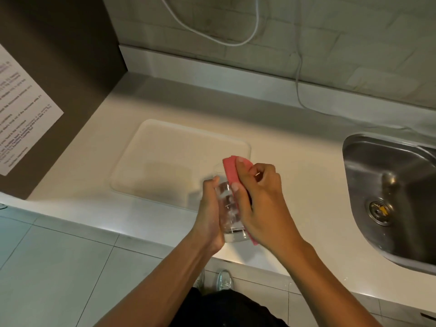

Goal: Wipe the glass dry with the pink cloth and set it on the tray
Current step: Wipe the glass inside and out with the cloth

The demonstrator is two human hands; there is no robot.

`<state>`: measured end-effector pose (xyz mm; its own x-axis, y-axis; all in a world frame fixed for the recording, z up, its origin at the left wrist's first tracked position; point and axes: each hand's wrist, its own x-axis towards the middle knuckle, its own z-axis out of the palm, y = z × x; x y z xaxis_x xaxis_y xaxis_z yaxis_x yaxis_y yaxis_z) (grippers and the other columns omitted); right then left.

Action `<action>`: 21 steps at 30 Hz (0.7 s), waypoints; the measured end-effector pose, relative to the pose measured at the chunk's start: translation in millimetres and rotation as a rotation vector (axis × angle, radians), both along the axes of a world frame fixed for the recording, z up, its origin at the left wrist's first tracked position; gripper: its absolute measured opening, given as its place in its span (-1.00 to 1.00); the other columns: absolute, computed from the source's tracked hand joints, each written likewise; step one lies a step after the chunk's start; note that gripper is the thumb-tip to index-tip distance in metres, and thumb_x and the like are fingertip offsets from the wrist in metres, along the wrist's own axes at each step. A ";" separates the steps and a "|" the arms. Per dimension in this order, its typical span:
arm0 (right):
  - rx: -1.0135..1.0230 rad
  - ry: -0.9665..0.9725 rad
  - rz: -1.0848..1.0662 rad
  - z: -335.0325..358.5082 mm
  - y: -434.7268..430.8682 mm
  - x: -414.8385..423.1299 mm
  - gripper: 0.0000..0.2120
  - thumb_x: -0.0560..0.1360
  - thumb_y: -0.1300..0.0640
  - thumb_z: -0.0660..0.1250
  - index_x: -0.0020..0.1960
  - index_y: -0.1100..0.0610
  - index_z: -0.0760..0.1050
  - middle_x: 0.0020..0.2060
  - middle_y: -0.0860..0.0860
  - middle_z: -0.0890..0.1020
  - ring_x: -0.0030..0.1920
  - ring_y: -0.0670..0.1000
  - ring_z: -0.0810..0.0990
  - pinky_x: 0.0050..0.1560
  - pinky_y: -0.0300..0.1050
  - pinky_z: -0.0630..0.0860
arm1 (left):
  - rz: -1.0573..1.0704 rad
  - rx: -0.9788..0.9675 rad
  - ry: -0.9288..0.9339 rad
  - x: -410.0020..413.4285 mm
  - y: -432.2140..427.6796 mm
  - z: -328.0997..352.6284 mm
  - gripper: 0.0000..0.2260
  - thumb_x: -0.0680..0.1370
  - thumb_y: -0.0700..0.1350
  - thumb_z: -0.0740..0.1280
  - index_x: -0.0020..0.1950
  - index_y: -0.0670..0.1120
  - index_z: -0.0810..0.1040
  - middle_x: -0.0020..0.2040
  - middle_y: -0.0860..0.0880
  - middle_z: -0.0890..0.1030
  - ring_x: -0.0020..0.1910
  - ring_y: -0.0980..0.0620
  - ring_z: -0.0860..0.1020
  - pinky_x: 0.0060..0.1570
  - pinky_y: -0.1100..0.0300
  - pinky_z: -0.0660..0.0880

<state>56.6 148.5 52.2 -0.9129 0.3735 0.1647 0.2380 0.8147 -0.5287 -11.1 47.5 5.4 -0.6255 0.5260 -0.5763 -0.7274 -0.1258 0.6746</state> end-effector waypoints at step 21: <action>-0.259 0.013 -0.022 -1.2 7.8 16.0 -0.48 0.62 -0.21 0.04 0.58 -0.21 0.18 0.16 -0.11 0.31 0.20 -0.08 0.43 0.17 -0.45 0.38 | -0.015 0.070 -0.025 4.4 -8.8 2.2 -0.37 0.57 0.33 0.17 0.22 -0.15 0.72 0.10 -0.27 0.71 0.00 -0.17 0.71 -0.12 -0.03 0.70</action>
<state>72.6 156.3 51.0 -0.9026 0.4245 0.0722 0.2462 0.6463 -0.7222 -6.7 38.6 7.6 -0.6033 0.5745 -0.5532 -0.7459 -0.1611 0.6462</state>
